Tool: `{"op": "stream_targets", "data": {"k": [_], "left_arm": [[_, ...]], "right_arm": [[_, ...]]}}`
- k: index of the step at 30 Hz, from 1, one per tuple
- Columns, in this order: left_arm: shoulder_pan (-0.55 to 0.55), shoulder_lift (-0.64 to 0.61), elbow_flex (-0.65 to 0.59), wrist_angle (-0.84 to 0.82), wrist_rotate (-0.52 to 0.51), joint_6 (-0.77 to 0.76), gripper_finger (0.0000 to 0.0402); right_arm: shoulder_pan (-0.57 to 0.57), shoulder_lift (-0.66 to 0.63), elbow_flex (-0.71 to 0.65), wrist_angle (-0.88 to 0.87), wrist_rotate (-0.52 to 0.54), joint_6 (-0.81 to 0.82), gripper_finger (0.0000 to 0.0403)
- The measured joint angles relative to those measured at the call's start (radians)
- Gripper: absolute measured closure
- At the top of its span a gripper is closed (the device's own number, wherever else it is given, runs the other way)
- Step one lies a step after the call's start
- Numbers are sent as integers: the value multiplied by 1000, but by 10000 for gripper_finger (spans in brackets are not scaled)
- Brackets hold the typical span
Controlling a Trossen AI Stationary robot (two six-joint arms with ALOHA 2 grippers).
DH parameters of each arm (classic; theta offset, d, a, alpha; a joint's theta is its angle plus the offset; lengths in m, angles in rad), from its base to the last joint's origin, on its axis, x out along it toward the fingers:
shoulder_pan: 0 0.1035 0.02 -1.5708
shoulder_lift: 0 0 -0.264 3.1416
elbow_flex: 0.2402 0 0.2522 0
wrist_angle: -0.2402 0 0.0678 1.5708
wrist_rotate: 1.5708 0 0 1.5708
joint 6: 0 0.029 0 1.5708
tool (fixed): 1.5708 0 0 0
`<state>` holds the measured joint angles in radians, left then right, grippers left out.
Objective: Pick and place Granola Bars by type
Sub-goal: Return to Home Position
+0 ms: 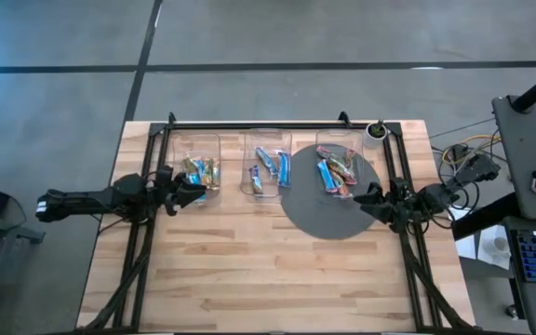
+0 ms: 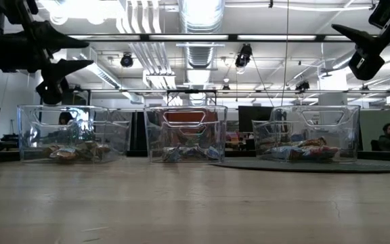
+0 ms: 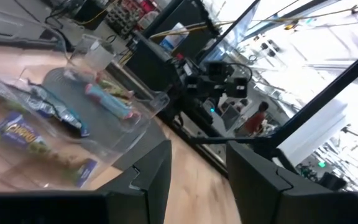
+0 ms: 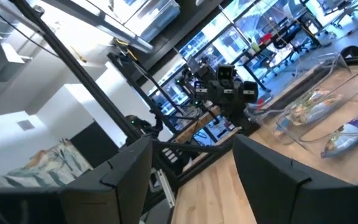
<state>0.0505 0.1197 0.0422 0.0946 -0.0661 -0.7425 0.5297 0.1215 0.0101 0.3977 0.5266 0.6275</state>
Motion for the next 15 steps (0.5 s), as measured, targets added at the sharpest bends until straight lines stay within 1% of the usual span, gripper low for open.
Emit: {"op": "stream_targets", "data": {"k": [4, 15], "left_arm": [[0, 0, 0, -27, 0, -2, 266], [0, 0, 0, -25, -1, -2, 266]], "right_arm": [[0, 5, 0, 0, 0, 4, 188], [0, 6, 0, 0, 0, 6, 188]]}}
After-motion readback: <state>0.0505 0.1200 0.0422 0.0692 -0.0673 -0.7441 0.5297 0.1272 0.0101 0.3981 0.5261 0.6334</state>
